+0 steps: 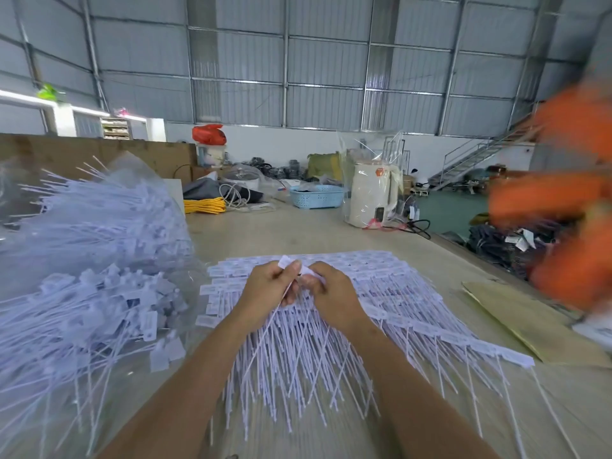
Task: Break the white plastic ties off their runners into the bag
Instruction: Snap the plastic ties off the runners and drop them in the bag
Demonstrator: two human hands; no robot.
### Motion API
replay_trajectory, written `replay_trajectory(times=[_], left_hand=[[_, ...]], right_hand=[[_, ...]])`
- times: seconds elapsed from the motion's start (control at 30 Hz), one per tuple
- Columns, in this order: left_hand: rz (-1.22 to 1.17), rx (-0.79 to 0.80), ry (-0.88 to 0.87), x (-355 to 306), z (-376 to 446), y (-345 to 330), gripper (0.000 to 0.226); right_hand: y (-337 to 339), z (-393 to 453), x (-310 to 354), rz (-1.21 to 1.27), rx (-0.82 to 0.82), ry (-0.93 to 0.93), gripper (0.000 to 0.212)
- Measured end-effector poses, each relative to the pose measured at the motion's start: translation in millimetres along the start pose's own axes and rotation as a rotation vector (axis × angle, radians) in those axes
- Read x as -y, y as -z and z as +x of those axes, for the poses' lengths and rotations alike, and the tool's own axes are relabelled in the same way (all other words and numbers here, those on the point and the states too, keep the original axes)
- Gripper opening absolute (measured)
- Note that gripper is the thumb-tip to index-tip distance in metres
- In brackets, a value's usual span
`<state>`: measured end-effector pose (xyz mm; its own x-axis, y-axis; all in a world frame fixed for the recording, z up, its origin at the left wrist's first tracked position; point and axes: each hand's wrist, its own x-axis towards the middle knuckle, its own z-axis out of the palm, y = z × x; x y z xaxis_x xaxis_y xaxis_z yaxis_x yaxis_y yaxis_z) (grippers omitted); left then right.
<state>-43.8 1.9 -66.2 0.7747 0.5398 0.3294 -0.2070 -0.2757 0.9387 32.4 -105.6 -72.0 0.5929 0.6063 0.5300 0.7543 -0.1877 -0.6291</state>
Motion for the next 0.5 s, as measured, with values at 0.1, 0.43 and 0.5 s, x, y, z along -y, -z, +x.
replay_trajectory(times=[0.1, 0.43, 0.5], left_hand=[[0.115, -0.036, -0.049, -6, 0, -4, 0.036], [0.168, 0.024, 0.067, -24, 2, 7, 0.042], [0.027, 0.108, 0.139, -28, 1, 11, 0.040]], right_hand=[[0, 0, 1, 0.035, 0.021, 0.003, 0.016], [3, 3, 14, 0.051, 0.081, 0.144, 0.017], [6, 3, 16, 0.048, 0.097, 0.181, 0.015]])
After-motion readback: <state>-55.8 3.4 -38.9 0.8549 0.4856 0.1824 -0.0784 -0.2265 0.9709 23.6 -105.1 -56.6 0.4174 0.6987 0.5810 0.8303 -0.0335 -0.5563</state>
